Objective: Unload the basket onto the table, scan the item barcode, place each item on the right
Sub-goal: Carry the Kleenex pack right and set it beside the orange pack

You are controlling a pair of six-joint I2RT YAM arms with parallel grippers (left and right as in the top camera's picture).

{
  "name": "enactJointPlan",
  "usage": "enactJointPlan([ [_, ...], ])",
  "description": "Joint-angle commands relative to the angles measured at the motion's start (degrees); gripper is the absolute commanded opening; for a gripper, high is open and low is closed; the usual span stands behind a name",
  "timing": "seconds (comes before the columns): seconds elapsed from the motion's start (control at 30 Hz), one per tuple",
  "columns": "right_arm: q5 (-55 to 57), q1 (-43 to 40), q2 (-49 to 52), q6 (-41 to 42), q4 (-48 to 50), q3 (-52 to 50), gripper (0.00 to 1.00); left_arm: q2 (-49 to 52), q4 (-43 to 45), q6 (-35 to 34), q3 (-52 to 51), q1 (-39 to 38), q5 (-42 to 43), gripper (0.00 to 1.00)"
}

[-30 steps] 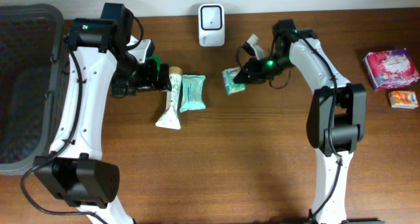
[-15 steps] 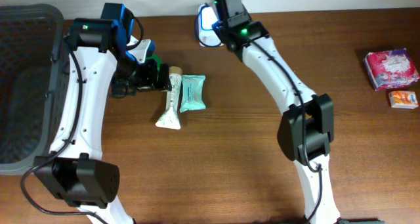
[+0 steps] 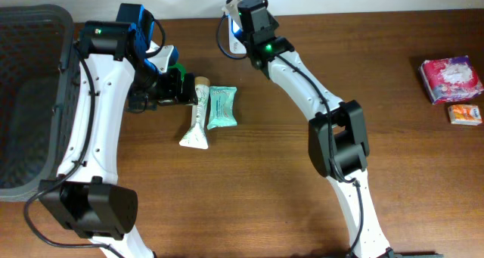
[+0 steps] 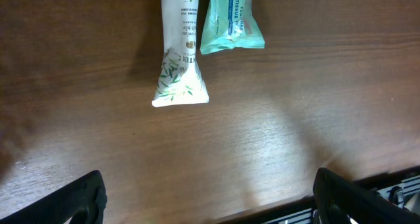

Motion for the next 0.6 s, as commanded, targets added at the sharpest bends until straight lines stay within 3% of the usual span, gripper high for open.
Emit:
enactJointPlan([
  [0.0,10.84,-5.29,-5.55,17.25,-3.72,0.83,0.04,-0.87,0.07,0.04,0.09,0.02,0.59,0.99],
  [0.07,15.82,-10.95,-9.25,29.83,-12.61,0.83,0.04,-0.87,0.07,0.04,0.09,0.02,0.59,0.99],
  [0.23,14.10,-24.94,-16.41,45.92,-32.46,0.83,0.04,-0.87,0.07,0.04,0.09,0.02,0.59,0.99],
  [0.43,13.20,-39.91,-16.85,56.46,-51.12,0.74,0.04,-0.87,0.07,0.04,0.09,0.02,0.59,0.99],
  [0.57,-3.28,-47.65,-15.19,57.90,-58.40,0.04,0.04,-0.87,0.07,0.04,0.09,0.02,0.59,0.99],
])
